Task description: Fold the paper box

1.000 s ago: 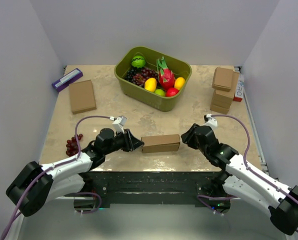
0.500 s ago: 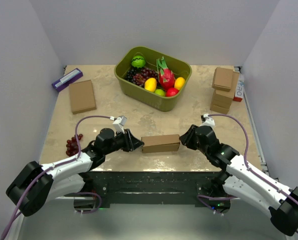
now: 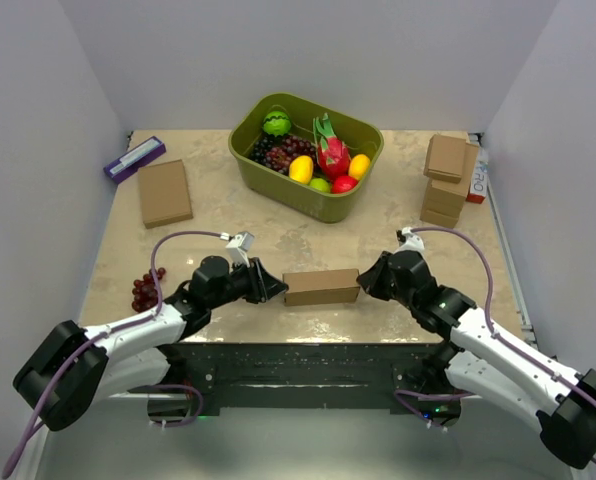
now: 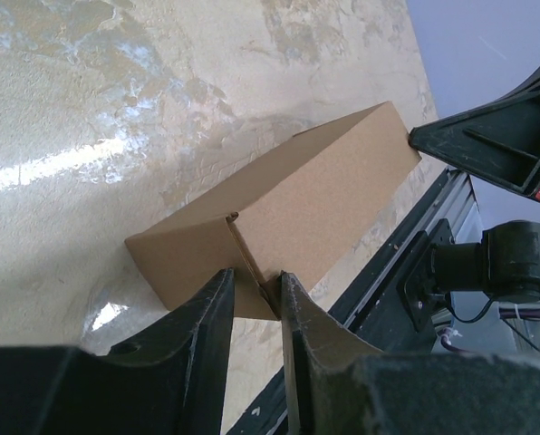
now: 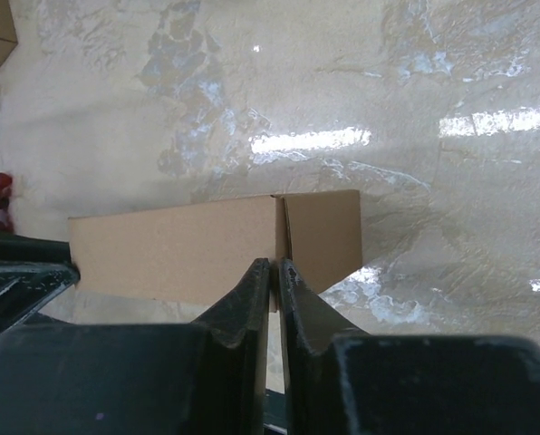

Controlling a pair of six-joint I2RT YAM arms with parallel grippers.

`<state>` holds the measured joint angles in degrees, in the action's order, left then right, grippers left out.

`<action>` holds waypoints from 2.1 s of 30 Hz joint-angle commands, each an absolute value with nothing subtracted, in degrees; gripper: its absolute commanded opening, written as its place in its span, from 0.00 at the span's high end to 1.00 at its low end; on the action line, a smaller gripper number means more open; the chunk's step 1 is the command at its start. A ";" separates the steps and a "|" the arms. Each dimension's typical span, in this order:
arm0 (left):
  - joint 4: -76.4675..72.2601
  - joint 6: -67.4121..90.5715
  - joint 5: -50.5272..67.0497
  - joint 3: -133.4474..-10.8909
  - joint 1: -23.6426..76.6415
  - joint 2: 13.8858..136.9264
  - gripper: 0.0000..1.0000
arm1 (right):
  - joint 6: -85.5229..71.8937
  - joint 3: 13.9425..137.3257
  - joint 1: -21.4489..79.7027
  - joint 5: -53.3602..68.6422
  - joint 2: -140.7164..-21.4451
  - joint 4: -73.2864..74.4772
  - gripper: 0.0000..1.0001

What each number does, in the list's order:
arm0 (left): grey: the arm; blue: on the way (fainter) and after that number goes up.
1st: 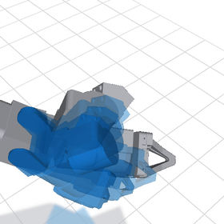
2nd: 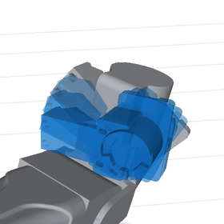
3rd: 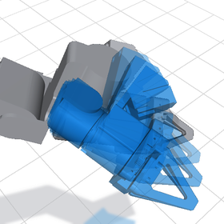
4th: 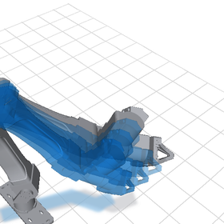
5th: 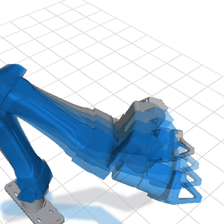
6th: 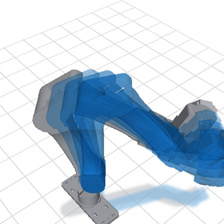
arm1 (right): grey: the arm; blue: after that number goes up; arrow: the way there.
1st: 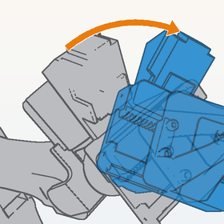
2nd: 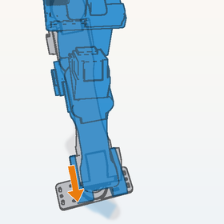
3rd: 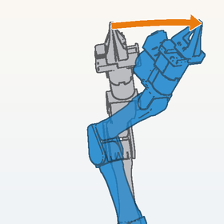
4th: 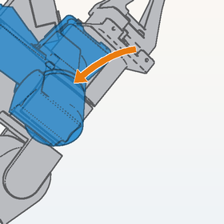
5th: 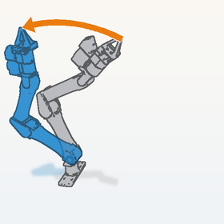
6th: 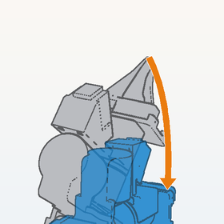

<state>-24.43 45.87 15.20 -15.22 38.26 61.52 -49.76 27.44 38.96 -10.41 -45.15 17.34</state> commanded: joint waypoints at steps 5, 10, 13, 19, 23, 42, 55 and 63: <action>-17.23 41.93 12.57 -14.41 38.06 64.07 0.71 | -48.34 25.58 38.93 -10.46 -49.65 20.82 1.00; -15.56 39.91 11.86 -14.33 38.06 64.51 0.71 | -48.08 22.41 38.85 -10.10 -50.71 21.27 1.00; -14.59 38.50 11.61 -14.59 38.67 65.39 0.73 | -46.50 23.20 39.02 -10.37 -51.85 22.31 1.00; -9.32 36.65 6.60 -18.19 42.00 65.92 0.73 | -45.44 25.05 39.20 -11.16 -54.84 23.11 0.96; -7.47 36.83 5.28 -20.04 42.89 66.01 0.72 | -45.35 26.89 39.20 -11.60 -55.90 24.34 0.83; -5.53 37.35 4.04 -29.53 42.80 58.36 0.25 | -42.10 39.99 39.11 -11.25 -52.65 27.07 0.36; -13.35 38.58 9.40 -27.69 42.45 65.91 0.24 | -40.96 35.17 35.77 -8.53 -52.82 22.16 0.44; -24.86 37.09 11.16 -21.98 42.54 67.94 0.38 | -41.48 30.24 35.68 -4.48 -52.83 18.10 0.58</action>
